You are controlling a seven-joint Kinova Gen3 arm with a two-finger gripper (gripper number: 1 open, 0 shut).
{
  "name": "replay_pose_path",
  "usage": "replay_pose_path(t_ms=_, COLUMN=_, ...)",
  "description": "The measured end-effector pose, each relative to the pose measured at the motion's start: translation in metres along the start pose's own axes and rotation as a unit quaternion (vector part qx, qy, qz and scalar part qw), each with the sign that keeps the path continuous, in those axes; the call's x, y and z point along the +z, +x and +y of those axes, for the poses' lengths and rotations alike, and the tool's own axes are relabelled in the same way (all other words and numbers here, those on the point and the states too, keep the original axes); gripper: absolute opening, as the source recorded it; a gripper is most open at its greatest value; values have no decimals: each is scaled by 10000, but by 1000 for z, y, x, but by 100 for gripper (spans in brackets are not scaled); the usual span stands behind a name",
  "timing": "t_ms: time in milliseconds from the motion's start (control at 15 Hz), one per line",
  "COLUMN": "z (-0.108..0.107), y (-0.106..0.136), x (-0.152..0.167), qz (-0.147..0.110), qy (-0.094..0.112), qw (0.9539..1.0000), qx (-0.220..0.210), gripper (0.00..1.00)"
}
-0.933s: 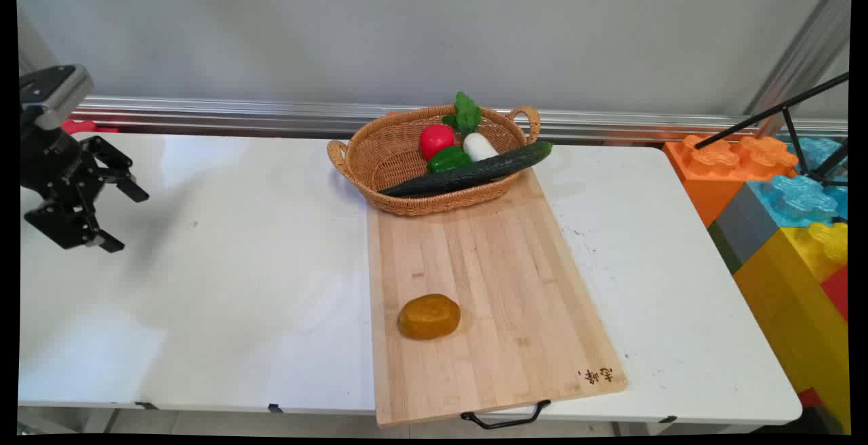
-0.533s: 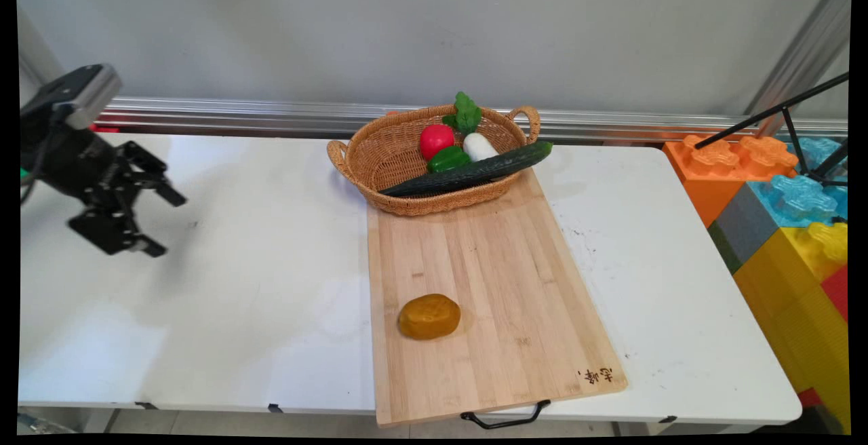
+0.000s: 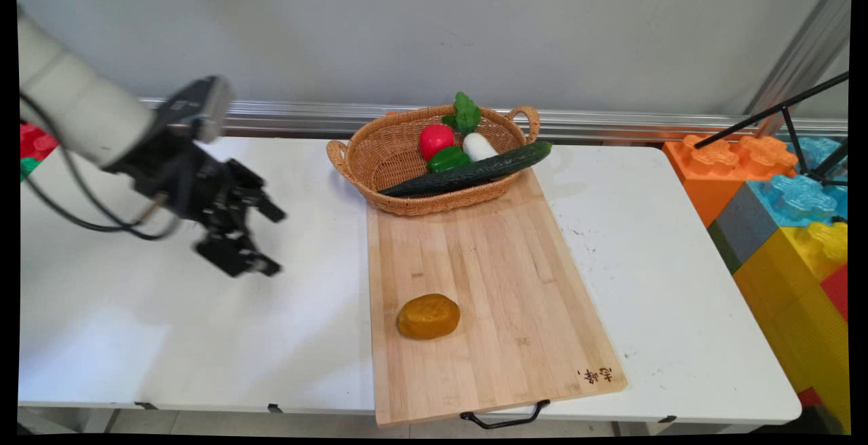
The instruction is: Pick up the potato from the cutting board
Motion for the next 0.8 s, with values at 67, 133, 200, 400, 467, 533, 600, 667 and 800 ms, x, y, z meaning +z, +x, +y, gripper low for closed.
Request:
replay_pose_path(t_ms=67, z=6, y=16, x=11, qz=20, qy=-18, qw=10000, qx=-6, gripper=100)
replay_pose_path(t_ms=133, z=12, y=30, x=22, qz=32, qy=-32, qw=10000, qx=-11, gripper=100)
replay_pose_path(t_ms=200, z=15, y=41, x=32, qz=37, qy=-41, qw=10000, qx=-12, gripper=100)
replay_pose_path(t_ms=400, z=22, y=64, x=60, qz=26, qy=-64, qw=10000, qx=-36, gripper=100)
replay_pose_path(t_ms=467, z=25, y=69, x=71, qz=20, qy=-86, qw=9999, qx=-54, gripper=100)
replay_pose_path(t_ms=533, z=27, y=73, x=80, qz=24, qy=-110, qw=9999, qx=-78, gripper=100)
replay_pose_path(t_ms=600, z=29, y=75, x=91, qz=27, qy=-147, qw=9998, qx=-118, gripper=100)
replay_pose_path(t_ms=667, z=31, y=77, x=102, qz=35, qy=-192, qw=9997, qx=-166, gripper=100)
replay_pose_path(t_ms=800, z=36, y=79, x=122, qz=83, qy=-269, qw=9993, qx=-244, gripper=100)
